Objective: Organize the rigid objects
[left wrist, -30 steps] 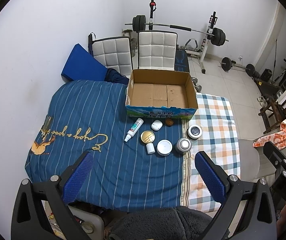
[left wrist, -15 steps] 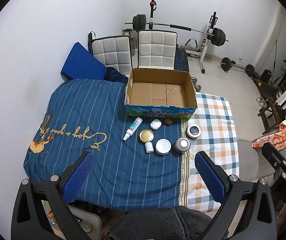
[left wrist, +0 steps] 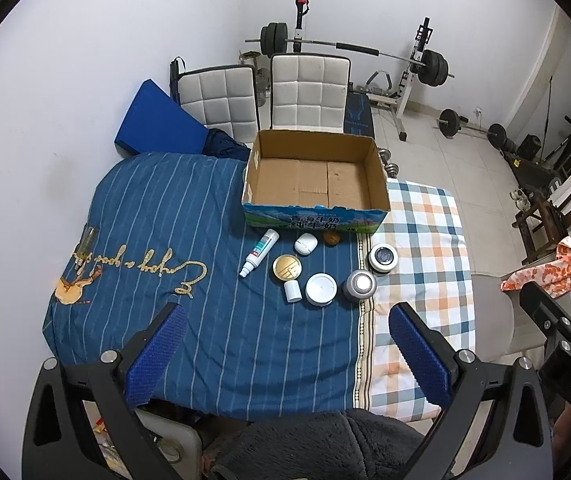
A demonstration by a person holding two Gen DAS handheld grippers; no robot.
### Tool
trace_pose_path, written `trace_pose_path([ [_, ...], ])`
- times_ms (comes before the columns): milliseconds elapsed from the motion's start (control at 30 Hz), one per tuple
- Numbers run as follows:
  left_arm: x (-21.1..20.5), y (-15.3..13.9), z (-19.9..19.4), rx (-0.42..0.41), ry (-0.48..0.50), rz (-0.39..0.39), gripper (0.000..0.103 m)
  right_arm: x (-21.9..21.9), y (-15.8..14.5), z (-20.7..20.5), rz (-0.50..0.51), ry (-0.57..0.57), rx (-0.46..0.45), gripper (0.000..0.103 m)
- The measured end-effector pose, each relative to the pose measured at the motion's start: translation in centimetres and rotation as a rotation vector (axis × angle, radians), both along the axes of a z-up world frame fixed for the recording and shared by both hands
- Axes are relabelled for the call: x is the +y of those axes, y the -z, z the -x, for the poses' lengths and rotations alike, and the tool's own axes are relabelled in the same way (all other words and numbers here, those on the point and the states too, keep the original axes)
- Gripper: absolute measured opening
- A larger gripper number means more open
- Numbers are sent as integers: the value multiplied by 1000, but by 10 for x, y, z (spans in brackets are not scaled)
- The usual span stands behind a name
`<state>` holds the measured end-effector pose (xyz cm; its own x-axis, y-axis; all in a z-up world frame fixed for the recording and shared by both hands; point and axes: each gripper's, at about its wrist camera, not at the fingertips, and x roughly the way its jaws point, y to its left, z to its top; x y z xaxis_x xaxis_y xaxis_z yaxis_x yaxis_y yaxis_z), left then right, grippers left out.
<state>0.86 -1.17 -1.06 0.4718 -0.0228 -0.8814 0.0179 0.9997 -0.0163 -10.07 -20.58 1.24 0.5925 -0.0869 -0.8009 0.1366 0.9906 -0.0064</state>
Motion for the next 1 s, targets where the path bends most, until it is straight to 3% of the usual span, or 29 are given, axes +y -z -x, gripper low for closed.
trace_pose_path([
  [267, -1, 20, -20, 53, -22, 5, 103, -11, 27, -19, -13, 12, 48, 103],
  [533, -10, 68, -56, 132, -39, -18, 103, -28, 78, -60, -21, 28, 156, 103],
  [833, -16, 135, -106, 215, -60, -47, 103, -38, 175, -116, -14, 29, 302, 103],
  [1000, -23, 189, -135, 289, -67, -60, 103, -31, 235, -144, 22, 5, 368, 103],
])
